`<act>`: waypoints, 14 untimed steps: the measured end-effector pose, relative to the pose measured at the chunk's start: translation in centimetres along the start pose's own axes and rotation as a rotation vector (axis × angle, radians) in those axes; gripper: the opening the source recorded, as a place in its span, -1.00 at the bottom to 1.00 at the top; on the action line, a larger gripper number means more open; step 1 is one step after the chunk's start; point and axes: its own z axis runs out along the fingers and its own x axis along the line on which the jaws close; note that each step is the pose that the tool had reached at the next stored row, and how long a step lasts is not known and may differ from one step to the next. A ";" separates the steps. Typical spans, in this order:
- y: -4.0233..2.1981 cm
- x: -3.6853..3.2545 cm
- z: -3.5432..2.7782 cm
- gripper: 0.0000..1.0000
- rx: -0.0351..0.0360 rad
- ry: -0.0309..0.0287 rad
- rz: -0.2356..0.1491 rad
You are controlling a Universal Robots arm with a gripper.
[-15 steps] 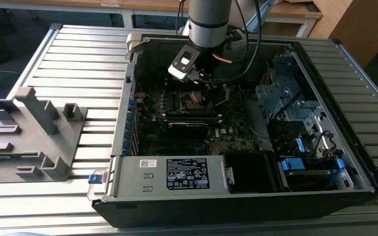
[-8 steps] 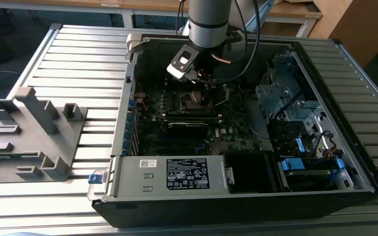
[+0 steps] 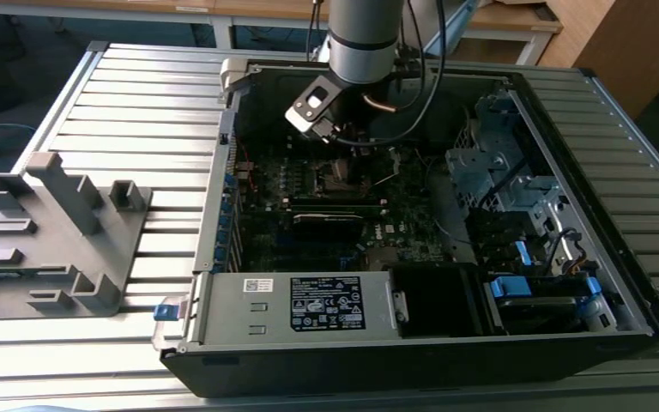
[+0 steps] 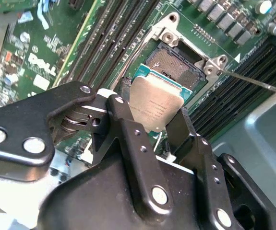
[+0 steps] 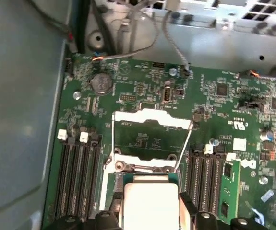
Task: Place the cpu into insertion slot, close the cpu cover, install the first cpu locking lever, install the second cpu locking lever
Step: 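Place the cpu into insertion slot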
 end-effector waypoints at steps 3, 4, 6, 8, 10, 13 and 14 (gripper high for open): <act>-0.01 0.00 0.00 0.08 0.0005 -0.0017 0.029; -0.02 0.00 0.01 0.08 0.0004 -0.0017 0.029; -0.11 0.01 0.02 0.08 0.0000 -0.0014 0.029; -0.32 0.04 0.05 0.08 -0.0005 -0.0013 0.029; -0.59 0.09 0.12 0.08 -0.0006 -0.0011 0.029; -0.85 0.23 0.46 0.08 -0.0006 -0.0011 0.029; -0.86 0.27 0.59 0.08 -0.0006 -0.0011 0.029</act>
